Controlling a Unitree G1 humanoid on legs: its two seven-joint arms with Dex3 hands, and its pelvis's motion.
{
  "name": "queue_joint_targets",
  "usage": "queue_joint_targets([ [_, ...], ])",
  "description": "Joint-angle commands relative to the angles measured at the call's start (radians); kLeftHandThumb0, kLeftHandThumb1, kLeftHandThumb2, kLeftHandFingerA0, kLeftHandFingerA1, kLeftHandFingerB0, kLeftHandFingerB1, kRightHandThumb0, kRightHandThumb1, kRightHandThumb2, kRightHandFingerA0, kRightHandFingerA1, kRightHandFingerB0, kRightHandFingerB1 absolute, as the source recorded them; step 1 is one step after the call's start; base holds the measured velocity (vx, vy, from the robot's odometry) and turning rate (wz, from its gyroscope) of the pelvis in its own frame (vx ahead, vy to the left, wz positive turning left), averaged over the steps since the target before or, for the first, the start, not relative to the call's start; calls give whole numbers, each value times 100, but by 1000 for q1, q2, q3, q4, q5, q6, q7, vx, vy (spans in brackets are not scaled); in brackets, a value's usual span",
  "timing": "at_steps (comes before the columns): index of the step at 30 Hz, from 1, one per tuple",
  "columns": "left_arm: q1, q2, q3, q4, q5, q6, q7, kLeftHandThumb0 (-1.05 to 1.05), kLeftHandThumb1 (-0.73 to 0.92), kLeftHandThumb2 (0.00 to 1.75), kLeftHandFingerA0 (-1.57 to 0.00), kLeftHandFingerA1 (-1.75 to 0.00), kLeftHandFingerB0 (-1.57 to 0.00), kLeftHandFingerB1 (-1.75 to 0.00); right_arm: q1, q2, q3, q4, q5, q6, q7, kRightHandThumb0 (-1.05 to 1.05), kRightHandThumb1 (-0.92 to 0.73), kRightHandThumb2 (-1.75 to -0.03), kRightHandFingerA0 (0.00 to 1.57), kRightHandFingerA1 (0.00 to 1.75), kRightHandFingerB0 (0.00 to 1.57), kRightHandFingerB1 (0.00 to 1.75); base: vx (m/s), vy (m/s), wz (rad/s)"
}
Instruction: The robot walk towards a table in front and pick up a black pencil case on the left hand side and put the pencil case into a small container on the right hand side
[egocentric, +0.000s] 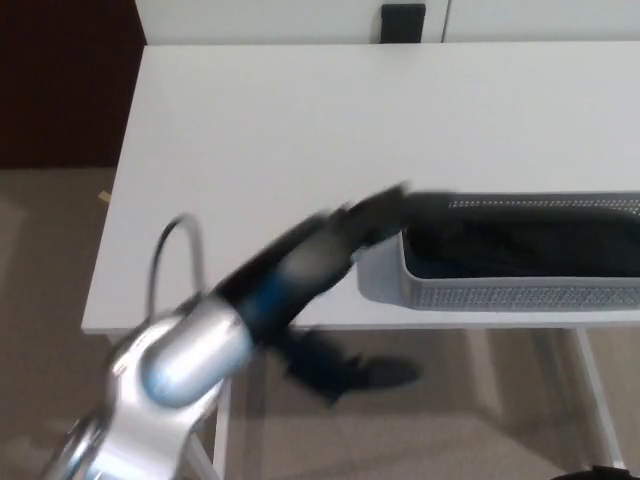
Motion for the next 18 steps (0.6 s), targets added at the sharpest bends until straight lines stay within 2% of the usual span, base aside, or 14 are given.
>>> queue_joint_targets([
  [1,1019,223,640,-253,-509,-600,-559,-79,52,57,-26,-34,-28,-30,18,-32,-24,113,5,-23,-5,-23,-58,-57,54,52,46,45,0,0,0],
  [3,1047,227,676,-257,-524,-554,-582,-77,49,57,-30,-35,-32,-31,13,-40,-22,126,0,-44,-3,-24,-59,-57,54,53,46,45,0,0,0],
  [4,1063,227,709,-233,-554,-527,-617,-69,45,55,-37,-37,-38,-34,8,-43,-22,136,-3,-51,-4,-25,-58,-57,55,53,46,45,0,0,0],
  [6,1095,235,762,-177,-593,-490,-671,-68,44,55,-38,-36,-40,-33,-1,-49,-23,155,-6,-60,-6,-26,-58,-57,55,53,46,45,0,0,0],
  [9,1096,271,739,-68,-514,-549,-626,-70,49,56,-39,-36,-41,-34,-2,-49,-21,161,-12,-57,-16,-25,-58,-57,56,53,46,44,0,0,0],
  [13,985,291,603,146,-372,-530,-465,-71,61,59,-36,-43,-35,-34,27,-37,-37,168,12,-61,-10,-22,-58,-57,53,53,44,45,0,0,0],
  [15,917,282,553,231,-314,-504,-384,-68,60,59,-38,-43,-37,-34,26,-33,-40,181,16,-69,-11,-23,-58,-57,53,53,44,45,0,0,0],
  [18,759,225,458,434,-196,-451,-207,-76,59,62,-33,-42,-32,-34,44,-26,-45,198,16,-99,-24,-23,-58,-57,55,55,45,46,0,0,0],
])
